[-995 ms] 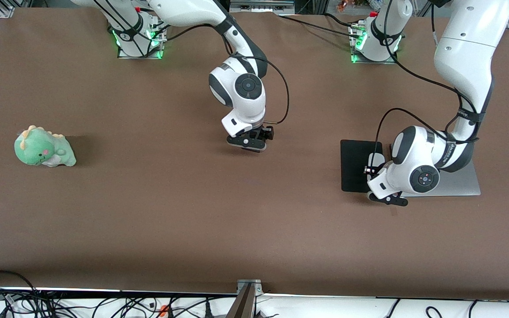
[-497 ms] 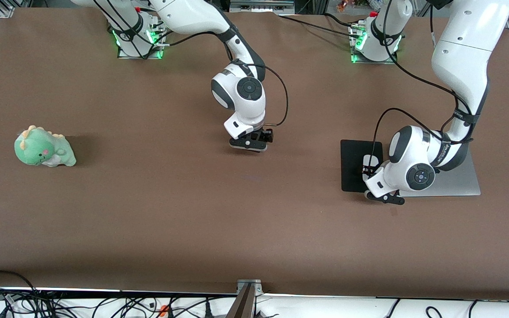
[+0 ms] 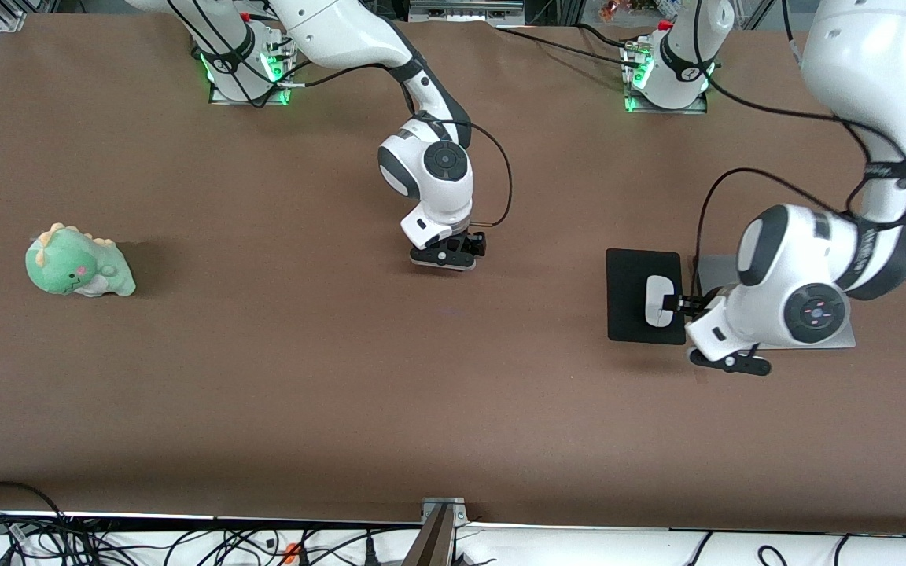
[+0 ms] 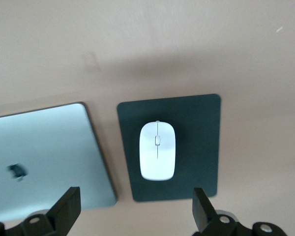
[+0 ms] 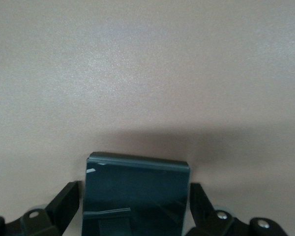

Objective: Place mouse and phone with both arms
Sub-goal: 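Lift the phone with the right gripper while the left gripper withdraws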

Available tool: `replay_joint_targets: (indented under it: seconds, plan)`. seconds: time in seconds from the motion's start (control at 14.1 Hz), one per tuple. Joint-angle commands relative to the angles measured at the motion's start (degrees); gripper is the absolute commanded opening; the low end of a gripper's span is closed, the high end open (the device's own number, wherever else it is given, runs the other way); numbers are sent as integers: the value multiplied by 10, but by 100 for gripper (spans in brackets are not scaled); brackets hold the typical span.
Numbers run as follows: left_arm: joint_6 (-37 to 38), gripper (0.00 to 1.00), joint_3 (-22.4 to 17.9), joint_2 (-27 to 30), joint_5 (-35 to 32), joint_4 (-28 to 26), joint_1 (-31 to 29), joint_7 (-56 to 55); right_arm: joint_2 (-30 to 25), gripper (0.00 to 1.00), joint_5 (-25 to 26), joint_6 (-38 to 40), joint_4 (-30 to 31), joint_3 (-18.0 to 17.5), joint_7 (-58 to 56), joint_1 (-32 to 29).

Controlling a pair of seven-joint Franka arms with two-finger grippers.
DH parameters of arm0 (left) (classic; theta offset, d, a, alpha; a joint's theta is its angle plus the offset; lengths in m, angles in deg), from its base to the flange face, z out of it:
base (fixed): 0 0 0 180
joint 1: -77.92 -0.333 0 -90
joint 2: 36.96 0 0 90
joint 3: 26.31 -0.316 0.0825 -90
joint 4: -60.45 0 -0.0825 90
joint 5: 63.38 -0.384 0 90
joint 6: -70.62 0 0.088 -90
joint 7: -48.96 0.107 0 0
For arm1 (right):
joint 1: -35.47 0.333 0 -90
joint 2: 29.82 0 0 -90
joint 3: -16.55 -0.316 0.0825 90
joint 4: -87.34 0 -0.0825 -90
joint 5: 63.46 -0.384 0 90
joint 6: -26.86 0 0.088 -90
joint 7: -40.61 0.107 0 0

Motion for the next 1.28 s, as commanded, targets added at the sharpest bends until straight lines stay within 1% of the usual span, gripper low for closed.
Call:
replay_joint_targets:
  seconds: [0.0, 0.07, 0.21, 0.28, 0.43, 0.5, 0.57, 0.64, 0.71, 0.78, 0.85, 0.92, 0.99, 1.07, 1.14, 1.21]
  plan:
    - [56, 100, 5, 6, -9, 86, 0, 2, 5, 94, 10, -18, 6, 9, 14, 9]
    - [59, 100, 3, 22, -6, 97, -1, 2, 5, 77, 10, -18, 5, 9, 13, 9]
    - [62, 100, 3, 60, -10, 101, -2, 2, 5, 51, 10, -17, 5, 8, 13, 9]
    - [63, 100, 3, 74, -10, 101, -3, 2, 5, 41, 10, -17, 4, 8, 10, 9]
    - [99, 100, 3, 90, -5, 104, -6, 2, 0, 29, 12, -3, 0, 9, -5, 3]
    - [110, 100, 2, 97, -3, 111, -6, 2, -2, 23, 16, 24, -7, 14, -21, 1]
    - [115, 100, 0, 113, -5, 128, -6, 3, -5, 21, 16, 53, -16, 22, -48, -3]
    - [127, 100, 1, 114, -4, 135, -7, 3, -11, 20, 12, 78, -22, 26, -75, -10]
    - [129, 100, -2, 115, 1, 135, -10, 9, -18, 18, 11, 102, -30, 25, -100, -24]
    - [129, 100, -6, 128, 9, 126, -5, 20, -29, 14, 9, 126, -36, 26, -132, -40]
    - [128, 100, -19, 141, 27, 114, -1, 24, -44, 12, 8, 148, -37, 25, -170, -63]
    - [124, 100, -46, 156, 58, 83, 5, 25, -56, 10, 7, 168, -37, 24, -215, -86]
    - [120, 100, -83, 183, 93, 57, 21, 26, -66, 8, 1, 186, -37, 25, -258, -107]
    - [114, 100, -131, 211, 106, 23, 59, 27, -77, 8, -12, 199, -37, 25, -303, -130]
    - [111, 100, -162, 239, 105, -8, 84, 29, -85, 8, -15, 212, -34, 26, -349, -151]
    - [95, 100, -165, 267, 101, -43, 86, 29, -90, 8, -15, 222, -31, 26, -383, -178]
